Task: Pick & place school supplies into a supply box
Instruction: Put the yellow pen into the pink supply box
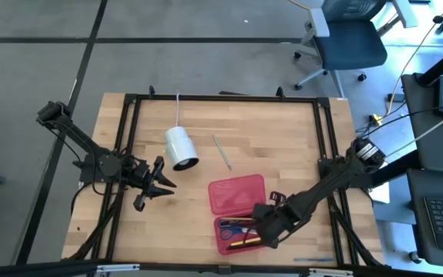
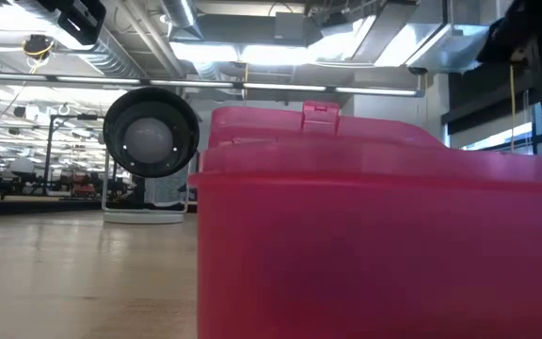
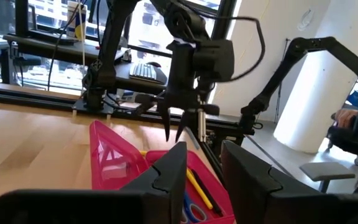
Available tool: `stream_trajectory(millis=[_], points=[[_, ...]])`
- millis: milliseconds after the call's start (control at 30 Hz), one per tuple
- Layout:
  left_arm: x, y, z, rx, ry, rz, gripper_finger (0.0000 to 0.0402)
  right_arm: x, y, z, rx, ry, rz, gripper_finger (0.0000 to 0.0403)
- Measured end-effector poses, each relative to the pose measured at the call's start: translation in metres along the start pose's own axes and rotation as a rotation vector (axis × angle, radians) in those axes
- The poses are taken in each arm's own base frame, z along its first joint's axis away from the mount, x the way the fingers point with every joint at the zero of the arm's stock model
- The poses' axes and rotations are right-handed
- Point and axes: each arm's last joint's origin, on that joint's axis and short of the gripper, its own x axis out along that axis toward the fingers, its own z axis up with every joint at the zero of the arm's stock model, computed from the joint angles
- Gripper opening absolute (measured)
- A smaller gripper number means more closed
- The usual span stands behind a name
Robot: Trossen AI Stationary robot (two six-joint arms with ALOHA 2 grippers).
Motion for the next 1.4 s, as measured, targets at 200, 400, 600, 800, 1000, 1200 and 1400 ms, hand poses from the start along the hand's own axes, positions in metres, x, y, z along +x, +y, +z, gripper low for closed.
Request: stream_trajectory(millis=[200, 400, 600, 800, 1000, 1200, 1400], points=[[0.0, 0.0, 0.0, 0.0, 0.0, 0.0, 0.0091, -0.013, -0.003, 0.001, 0.047, -0.039, 0.018, 0.0088], [0.0, 0.0, 0.0, 0.0, 0.0, 0.0, 0.0093, -0.016, -0.003, 0.001, 0.052, -0.044, 0.025, 0.0088], [0.0, 0.0, 0.0, 0.0, 0.0, 0.0, 0.0094, -0.016, -0.003, 0.002, 0.053, -0.046, 0.029, 0.0088], [0.0, 0.0, 0.0, 0.0, 0.0, 0.0, 0.0091, -0.016, -0.002, 0.002, 0.054, -0.053, 0.041, 0.0088], [0.0, 0.0, 0.0, 0.0, 0.0, 0.0, 0.0095, -0.016, -0.002, 0.002, 0.054, -0.052, 0.041, 0.0088], [0.0, 0.0, 0.0, 0.0, 0.0, 0.0, 0.0092, -0.016, -0.002, 0.002, 0.053, -0.05, 0.042, 0.0088], [0.0, 0.0, 0.0, 0.0, 0.0, 0.0, 0.0093, -0.016, 0.0, 0.004, 0.053, -0.067, 0.065, 0.0088]])
